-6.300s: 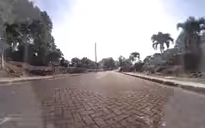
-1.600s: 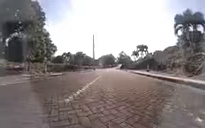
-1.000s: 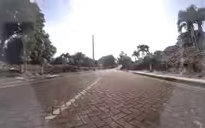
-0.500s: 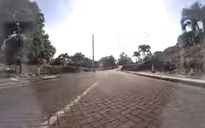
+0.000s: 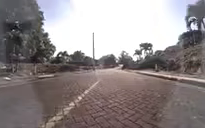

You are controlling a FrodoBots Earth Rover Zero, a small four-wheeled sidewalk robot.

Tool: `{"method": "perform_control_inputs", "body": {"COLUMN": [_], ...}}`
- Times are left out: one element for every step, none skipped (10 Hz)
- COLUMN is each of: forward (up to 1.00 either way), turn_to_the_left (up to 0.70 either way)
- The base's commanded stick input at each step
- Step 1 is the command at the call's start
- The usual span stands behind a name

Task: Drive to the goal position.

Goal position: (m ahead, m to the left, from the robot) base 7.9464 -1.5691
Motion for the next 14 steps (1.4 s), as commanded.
{"method": "perform_control_inputs", "body": {"forward": [1.0, 1.0, 1.0, 1.0, 1.0, 1.0, 1.0, 1.0, 1.0, 1.0, 1.0, 1.0, 1.0, 1.0], "turn_to_the_left": [0.0, 0.0, 0.0, 0.0, 0.0, 0.0, 0.0, 0.0, 0.0, 0.0, 0.0, 0.0, 0.0, 0.0]}}
